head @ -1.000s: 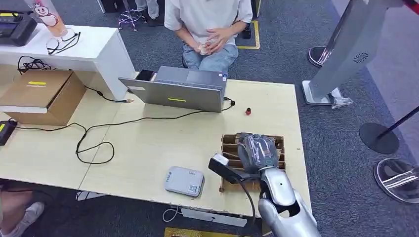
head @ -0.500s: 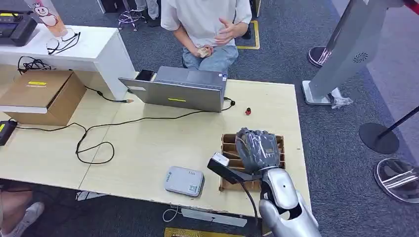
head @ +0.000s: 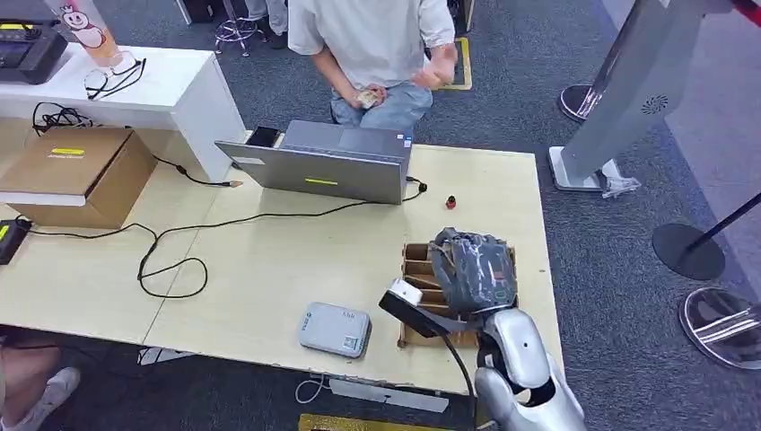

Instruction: Pass the card to the sensor for recognition and then transmit it.

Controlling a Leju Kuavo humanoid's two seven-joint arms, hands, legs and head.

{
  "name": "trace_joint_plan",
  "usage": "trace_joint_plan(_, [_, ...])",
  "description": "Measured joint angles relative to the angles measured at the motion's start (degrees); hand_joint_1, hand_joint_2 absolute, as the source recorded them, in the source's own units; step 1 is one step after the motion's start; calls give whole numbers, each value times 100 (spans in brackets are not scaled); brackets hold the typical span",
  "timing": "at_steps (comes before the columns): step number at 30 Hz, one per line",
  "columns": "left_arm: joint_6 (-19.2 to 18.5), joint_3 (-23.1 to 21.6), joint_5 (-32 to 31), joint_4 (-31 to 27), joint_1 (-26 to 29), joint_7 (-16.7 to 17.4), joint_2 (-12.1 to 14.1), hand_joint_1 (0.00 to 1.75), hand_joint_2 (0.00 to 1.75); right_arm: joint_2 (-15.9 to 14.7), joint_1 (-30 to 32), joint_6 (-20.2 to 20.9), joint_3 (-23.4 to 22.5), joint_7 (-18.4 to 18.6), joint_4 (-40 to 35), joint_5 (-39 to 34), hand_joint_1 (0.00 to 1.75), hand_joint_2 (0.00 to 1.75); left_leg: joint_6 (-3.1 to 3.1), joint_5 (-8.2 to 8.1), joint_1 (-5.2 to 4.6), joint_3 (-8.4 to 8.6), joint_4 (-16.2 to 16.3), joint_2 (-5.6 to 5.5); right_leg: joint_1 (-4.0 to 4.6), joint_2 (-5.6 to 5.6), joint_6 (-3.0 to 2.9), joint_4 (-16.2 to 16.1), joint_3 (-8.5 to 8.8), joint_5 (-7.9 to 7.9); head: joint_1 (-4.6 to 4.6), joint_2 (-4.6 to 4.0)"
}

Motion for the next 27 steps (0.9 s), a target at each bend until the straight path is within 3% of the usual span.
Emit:
trace_joint_plan(16, [140, -2, -13, 133, -59, -50, 59, 0, 0, -26, 27, -527, -2, -354, -149, -302, 175, 175, 0, 0, 0, -1, 0, 0, 0, 0, 0, 0, 0, 0, 0, 0])
trace_joint_plan(27, [312, -13, -17, 330, -79, -101, 147, 0, 0, -28, -196, -1251, 0, -767, 43, -558, 175, 175, 0, 0, 0, -1, 0, 0, 0, 0, 0, 0, 1, 0, 0, 0])
